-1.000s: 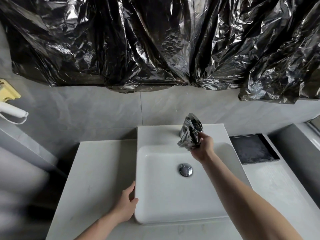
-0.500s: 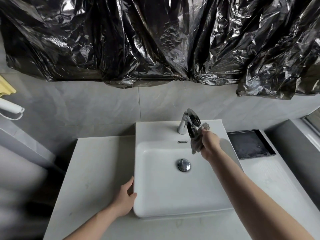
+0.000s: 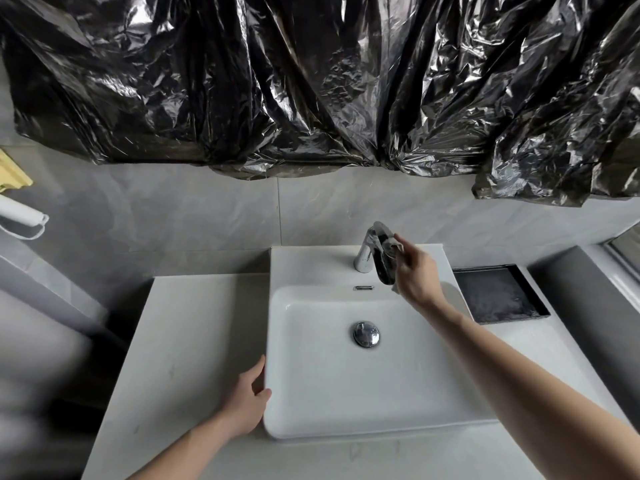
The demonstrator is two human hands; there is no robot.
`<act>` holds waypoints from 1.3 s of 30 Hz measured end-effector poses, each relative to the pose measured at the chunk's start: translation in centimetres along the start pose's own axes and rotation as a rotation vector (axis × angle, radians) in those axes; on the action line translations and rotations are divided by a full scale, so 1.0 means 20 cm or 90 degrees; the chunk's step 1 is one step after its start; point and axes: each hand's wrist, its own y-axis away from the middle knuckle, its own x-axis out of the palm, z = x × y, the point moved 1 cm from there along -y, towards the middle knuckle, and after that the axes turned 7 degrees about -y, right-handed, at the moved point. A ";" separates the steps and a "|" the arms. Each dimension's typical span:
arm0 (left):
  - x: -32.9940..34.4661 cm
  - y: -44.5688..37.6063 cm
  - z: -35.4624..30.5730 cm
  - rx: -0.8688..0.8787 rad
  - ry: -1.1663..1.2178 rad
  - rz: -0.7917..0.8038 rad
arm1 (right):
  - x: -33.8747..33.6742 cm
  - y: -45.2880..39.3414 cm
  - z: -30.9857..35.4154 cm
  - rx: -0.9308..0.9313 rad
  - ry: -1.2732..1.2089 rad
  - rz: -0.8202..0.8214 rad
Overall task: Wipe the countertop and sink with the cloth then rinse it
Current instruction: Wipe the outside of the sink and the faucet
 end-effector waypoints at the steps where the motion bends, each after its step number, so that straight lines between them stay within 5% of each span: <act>1: 0.00 -0.01 0.02 -0.001 0.000 0.005 | -0.01 0.04 -0.02 -0.006 -0.026 0.009; 14: 0.00 0.05 -0.08 0.014 0.005 -0.020 | 0.21 0.20 -0.11 -0.238 0.145 -0.011; 19: -0.01 0.07 -0.11 0.007 0.009 -0.020 | 0.37 0.17 -0.03 -0.312 0.224 0.106; 28: -0.02 0.10 -0.13 -0.021 0.024 -0.005 | 0.70 -0.11 -0.09 -0.040 0.113 0.157; 33: -0.03 0.09 -0.09 -0.033 0.060 0.011 | 0.91 -0.29 -0.28 0.041 0.315 0.247; 39: -0.02 0.06 -0.05 -0.031 0.087 0.027 | 1.23 -0.09 -0.10 -0.115 0.278 0.268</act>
